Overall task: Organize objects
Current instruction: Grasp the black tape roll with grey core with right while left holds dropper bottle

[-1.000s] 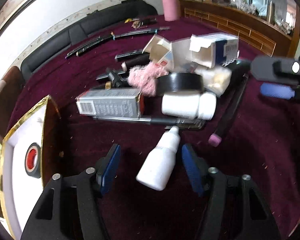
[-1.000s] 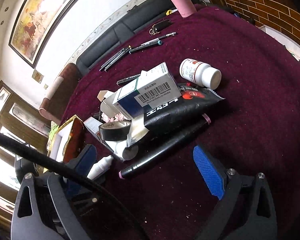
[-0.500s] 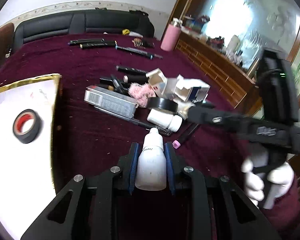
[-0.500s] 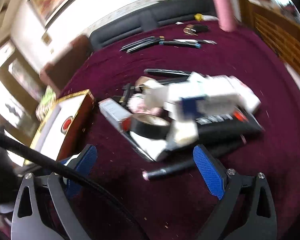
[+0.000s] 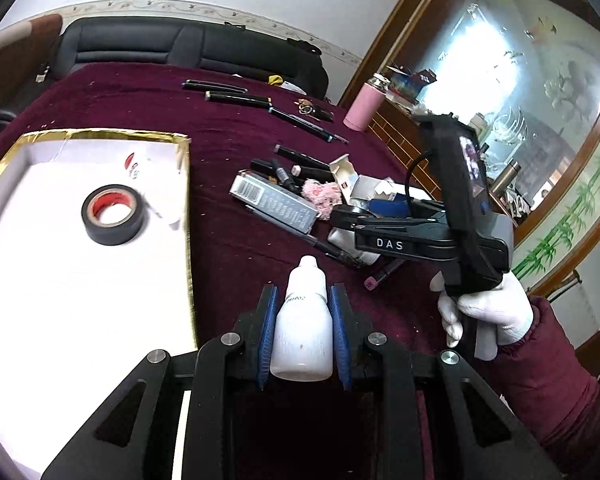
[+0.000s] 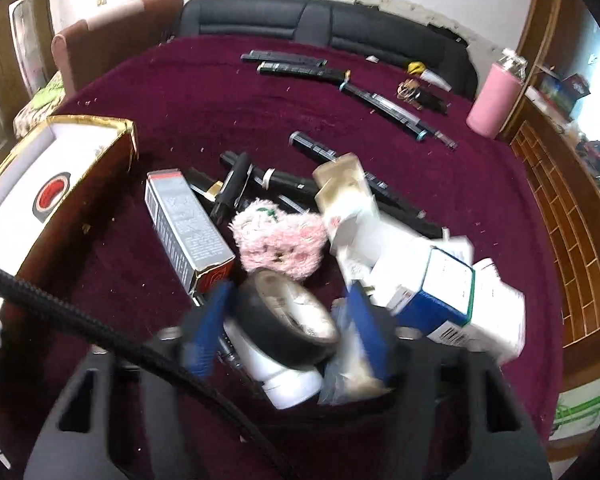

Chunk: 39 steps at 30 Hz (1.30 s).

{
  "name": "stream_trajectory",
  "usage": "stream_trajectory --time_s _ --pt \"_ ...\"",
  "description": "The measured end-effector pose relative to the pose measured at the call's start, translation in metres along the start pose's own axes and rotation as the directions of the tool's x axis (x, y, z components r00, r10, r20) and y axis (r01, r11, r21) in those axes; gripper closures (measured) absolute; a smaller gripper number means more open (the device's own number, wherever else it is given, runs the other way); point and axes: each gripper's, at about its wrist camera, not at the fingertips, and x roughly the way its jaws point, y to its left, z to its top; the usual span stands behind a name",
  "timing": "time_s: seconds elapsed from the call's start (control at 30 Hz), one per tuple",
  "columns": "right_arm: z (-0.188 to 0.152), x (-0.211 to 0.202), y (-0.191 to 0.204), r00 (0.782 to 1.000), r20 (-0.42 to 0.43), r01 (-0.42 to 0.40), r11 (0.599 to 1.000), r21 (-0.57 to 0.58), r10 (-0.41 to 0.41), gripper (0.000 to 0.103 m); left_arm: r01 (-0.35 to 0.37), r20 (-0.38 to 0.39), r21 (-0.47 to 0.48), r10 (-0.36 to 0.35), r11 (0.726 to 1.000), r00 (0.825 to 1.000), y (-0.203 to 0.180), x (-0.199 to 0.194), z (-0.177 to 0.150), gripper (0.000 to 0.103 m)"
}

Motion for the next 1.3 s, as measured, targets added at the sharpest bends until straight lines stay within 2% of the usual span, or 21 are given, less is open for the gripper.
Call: stream_trajectory --time_s 0.1,0.2,0.37,0.53,0.63,0.77,0.83,0.9,0.97,1.1,1.13,1.23,1.3 --pt "0.002 -0.005 0.000 1.000 -0.008 -0.003 1.000 0.002 0.003 0.073 0.002 0.005 -0.016 -0.002 1.000 1.000 0.007 -0.002 -0.002 0.081" --pt "0.003 -0.011 0.002 1.000 -0.014 0.000 1.000 -0.014 -0.001 0.082 0.004 0.004 -0.029 -0.004 1.000 1.000 0.012 -0.002 -0.005 0.081" --pt "0.007 -0.028 -0.010 0.999 0.017 -0.039 0.998 0.052 0.038 0.085 0.009 0.012 -0.051 -0.008 0.999 1.000 0.017 -0.003 -0.008 0.081" --pt "0.015 -0.051 -0.031 0.987 0.074 -0.156 0.974 0.166 0.146 0.086 0.012 0.020 -0.067 -0.011 0.998 1.000 0.021 -0.005 -0.008 0.081" --pt "0.023 -0.063 -0.031 0.975 0.105 -0.212 0.959 0.188 0.195 0.086 0.028 0.029 -0.088 -0.025 0.996 0.999 0.026 -0.007 -0.005 0.081" --pt "0.030 -0.059 -0.014 0.985 0.070 -0.164 0.979 0.120 0.156 0.086 0.028 0.048 -0.112 -0.022 0.993 0.999 0.033 -0.013 -0.002 0.081" --pt "0.025 -0.051 -0.003 0.994 0.036 -0.105 0.993 0.053 0.103 0.080 0.028 0.052 -0.117 -0.022 0.993 0.998 0.035 -0.016 -0.003 0.081" --pt "0.017 -0.045 0.006 0.999 0.026 -0.027 1.000 -0.010 0.027 0.068 0.028 0.054 -0.114 -0.022 0.993 0.998 0.036 -0.018 -0.003 0.081" --pt "0.010 -0.040 0.015 0.998 0.038 0.046 0.996 -0.076 -0.043 0.065 0.030 0.053 -0.118 -0.024 0.993 0.998 0.037 -0.017 -0.004 0.081" --pt "0.003 -0.017 0.023 0.993 0.024 0.116 0.981 -0.154 -0.113 0.065 0.036 0.044 -0.127 -0.030 0.991 0.999 0.038 -0.014 -0.006 0.081" --pt "0.002 -0.012 0.021 0.994 0.017 0.112 0.980 -0.164 -0.111 0.065 0.038 0.042 -0.126 -0.033 0.991 0.999 0.037 -0.013 -0.006 0.081" --pt "0.001 -0.001 0.014 0.999 -0.039 0.025 0.989 -0.143 -0.030 0.065 0.039 0.044 -0.118 -0.034 0.992 0.998 0.035 -0.016 -0.007 0.081" --pt "0.002 -0.005 0.006 0.999 -0.042 -0.001 0.995 -0.099 -0.003 0.079 0.039 0.050 -0.119 -0.033 0.992 0.998 0.036 -0.018 -0.007 0.081"
